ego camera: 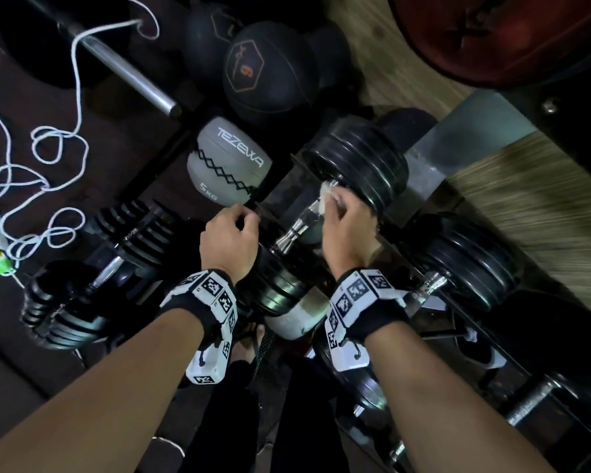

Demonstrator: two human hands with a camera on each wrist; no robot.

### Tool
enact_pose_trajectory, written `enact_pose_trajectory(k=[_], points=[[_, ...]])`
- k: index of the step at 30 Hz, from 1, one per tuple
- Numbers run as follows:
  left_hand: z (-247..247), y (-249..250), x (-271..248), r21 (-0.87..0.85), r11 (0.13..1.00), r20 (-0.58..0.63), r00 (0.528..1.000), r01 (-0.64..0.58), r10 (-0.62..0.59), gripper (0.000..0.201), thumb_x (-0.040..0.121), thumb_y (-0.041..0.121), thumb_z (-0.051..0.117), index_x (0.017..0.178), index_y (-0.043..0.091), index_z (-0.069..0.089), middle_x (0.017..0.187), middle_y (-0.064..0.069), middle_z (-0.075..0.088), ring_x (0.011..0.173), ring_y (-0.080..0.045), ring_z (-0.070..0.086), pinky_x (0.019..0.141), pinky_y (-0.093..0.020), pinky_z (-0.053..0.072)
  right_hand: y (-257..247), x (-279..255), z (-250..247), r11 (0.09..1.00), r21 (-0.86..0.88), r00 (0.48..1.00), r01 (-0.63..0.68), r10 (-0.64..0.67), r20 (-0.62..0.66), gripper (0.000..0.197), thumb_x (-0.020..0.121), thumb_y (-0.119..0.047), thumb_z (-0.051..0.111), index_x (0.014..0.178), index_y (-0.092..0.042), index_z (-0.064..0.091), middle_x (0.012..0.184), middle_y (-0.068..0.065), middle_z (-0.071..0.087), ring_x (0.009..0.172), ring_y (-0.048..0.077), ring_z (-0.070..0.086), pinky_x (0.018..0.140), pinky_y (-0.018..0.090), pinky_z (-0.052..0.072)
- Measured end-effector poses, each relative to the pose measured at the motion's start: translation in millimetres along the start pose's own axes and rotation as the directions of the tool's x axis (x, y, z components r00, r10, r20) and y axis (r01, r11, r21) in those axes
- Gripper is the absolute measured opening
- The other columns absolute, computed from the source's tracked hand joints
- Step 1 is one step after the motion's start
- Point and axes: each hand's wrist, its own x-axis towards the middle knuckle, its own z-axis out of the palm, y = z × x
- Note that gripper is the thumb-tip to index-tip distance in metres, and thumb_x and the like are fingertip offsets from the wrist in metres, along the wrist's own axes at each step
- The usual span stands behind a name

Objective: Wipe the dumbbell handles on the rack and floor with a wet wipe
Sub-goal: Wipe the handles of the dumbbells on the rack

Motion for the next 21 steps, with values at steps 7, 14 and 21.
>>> enact_pose_trajectory(k=[7, 14, 21], points=[[-1.3, -3.7, -5.2, -0.040, 0.994, -0.037, 0.994, -0.103, 0.102, 0.031, 0.086, 0.040, 0.037, 0.092, 0.029, 0.066, 0.088, 0.008, 0.068, 0.079, -0.017, 0.061, 0.081, -0.045, 0.053, 20.5, -24.6, 15.4, 1.000, -0.002, 0.909, -0.024, 0.023, 0.417, 0.016, 0.098, -0.027, 0.063, 0.105, -0.019, 0.074, 0.097, -0.003, 0.074, 0.090, 0.014, 0.068, 0.085, 0.044, 0.058], [-15.6, 10.8, -31.5, 0.069, 0.914, 0.233, 0.897, -0.401, 0.376, 0.046, 0.094, 0.051, 0.050, 0.132, 0.028, 0.060, 0.122, 0.015, 0.066, 0.119, -0.002, 0.056, 0.117, -0.040, 0.028, 22.9, -46.6, -14.7, 0.882, 0.360, 0.860, -0.305, 0.092, 0.502, 0.019, 0.101, -0.021, 0.059, 0.117, -0.020, 0.068, 0.109, -0.001, 0.073, 0.093, 0.004, 0.066, 0.076, 0.022, 0.052], [-14.6, 59.8, -17.7, -0.007, 0.929, 0.443, 0.832, -0.370, 0.334, 0.019, 0.095, 0.028, 0.065, 0.110, 0.017, 0.070, 0.098, 0.010, 0.072, 0.090, -0.003, 0.067, 0.077, -0.010, 0.048, 17.5, -49.9, -71.7, 0.887, 0.387, 0.901, -0.250, 0.066, 0.430, 0.026, 0.102, -0.023, 0.055, 0.128, -0.027, 0.057, 0.106, -0.005, 0.073, 0.095, 0.007, 0.070, 0.077, 0.025, 0.055]])
